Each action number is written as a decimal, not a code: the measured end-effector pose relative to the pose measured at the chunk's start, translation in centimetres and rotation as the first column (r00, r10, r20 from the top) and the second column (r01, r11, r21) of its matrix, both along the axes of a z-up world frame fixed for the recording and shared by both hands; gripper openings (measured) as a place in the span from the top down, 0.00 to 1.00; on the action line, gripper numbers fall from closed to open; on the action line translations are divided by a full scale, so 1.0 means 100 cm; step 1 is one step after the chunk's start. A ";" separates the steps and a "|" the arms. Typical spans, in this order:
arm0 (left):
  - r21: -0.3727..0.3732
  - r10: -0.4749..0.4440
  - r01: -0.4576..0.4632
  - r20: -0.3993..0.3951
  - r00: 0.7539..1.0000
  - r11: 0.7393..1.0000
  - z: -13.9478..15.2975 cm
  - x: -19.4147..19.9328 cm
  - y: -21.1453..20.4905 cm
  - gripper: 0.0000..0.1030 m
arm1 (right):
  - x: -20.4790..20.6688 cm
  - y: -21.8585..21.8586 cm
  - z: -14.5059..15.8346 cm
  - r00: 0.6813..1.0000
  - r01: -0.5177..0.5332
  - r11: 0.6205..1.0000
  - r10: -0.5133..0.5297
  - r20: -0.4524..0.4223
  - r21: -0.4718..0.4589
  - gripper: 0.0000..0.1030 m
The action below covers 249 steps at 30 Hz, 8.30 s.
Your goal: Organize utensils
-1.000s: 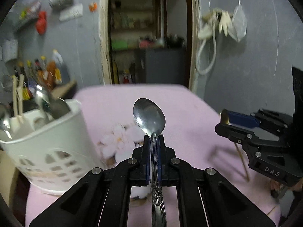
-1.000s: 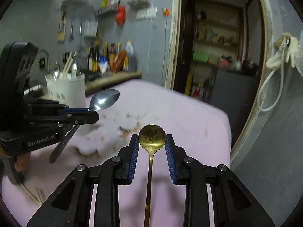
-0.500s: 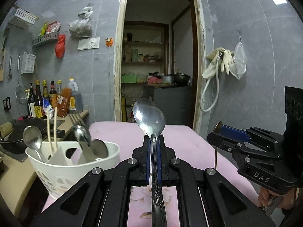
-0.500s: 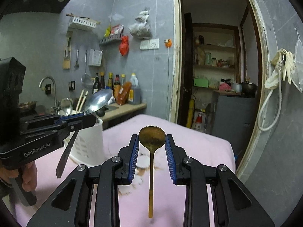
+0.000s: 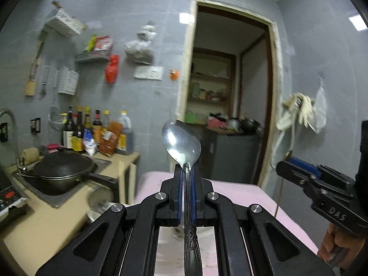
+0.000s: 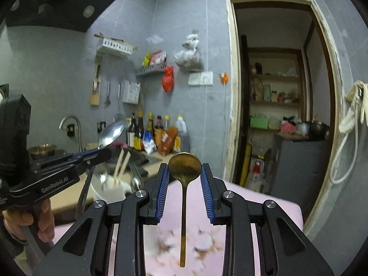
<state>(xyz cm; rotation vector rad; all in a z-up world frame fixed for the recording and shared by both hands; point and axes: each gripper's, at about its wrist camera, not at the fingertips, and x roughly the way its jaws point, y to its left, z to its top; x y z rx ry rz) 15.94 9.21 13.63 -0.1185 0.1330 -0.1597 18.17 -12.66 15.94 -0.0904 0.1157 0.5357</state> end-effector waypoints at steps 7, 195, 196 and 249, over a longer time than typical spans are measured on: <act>-0.143 0.115 -0.101 0.087 0.990 0.984 0.015 0.009 0.064 0.96 | 0.018 0.032 0.014 0.998 -0.058 0.992 0.054 0.035 0.114 0.75; -0.095 -0.221 0.201 -0.516 0.827 0.975 -0.099 -0.009 -0.034 0.98 | -0.035 -0.058 -0.104 0.891 -0.026 0.999 0.011 -0.454 -0.027 0.96; -0.089 -0.211 0.192 -0.490 0.846 0.977 -0.095 -0.011 -0.034 0.98 | -0.040 -0.056 -0.099 0.913 -0.016 1.000 0.006 -0.408 -0.020 0.96; -0.180 -0.131 0.080 -0.292 0.947 0.980 -0.067 -0.026 0.008 0.98 | -0.017 -0.033 -0.068 0.941 -0.101 0.994 0.112 -0.318 0.051 0.97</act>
